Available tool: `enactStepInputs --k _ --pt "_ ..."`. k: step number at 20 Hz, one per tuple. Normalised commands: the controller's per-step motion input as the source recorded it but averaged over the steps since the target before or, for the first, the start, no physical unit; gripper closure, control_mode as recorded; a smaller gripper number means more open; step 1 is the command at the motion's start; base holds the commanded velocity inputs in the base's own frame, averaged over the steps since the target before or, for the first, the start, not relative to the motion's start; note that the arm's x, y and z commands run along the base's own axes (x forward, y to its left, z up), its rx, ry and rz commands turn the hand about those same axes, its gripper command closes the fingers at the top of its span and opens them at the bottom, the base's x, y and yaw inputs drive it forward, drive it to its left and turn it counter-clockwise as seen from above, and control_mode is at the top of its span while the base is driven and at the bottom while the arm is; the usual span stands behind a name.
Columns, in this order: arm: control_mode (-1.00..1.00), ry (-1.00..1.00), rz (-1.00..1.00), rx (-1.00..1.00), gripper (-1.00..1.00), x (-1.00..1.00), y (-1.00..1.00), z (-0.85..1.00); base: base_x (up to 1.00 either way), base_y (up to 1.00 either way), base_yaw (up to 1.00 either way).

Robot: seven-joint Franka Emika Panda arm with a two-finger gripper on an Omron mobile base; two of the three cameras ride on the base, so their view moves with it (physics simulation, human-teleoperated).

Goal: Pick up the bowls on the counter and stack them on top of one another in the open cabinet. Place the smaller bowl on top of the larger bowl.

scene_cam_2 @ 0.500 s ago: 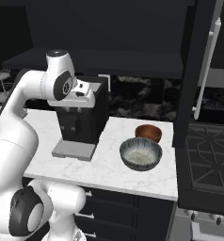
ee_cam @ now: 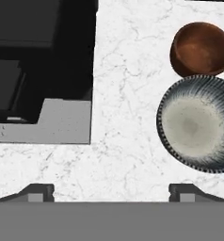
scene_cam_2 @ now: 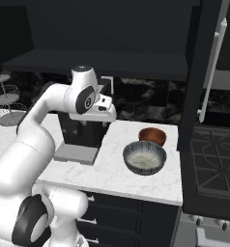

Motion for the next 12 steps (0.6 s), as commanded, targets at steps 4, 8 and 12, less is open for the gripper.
enactStepInputs --k 4,8,12 --pt "-1.0 0.01 -0.02 0.0 -1.0 0.44 -1.0 -0.52 0.0 0.0 0.0" --pt "-1.0 0.09 -0.02 0.02 -1.0 0.44 -0.96 -0.34 0.0 0.0 0.0" --pt "-1.0 0.0 0.0 0.0 -1.0 0.31 -0.07 -0.22 0.0 0.0 0.0"
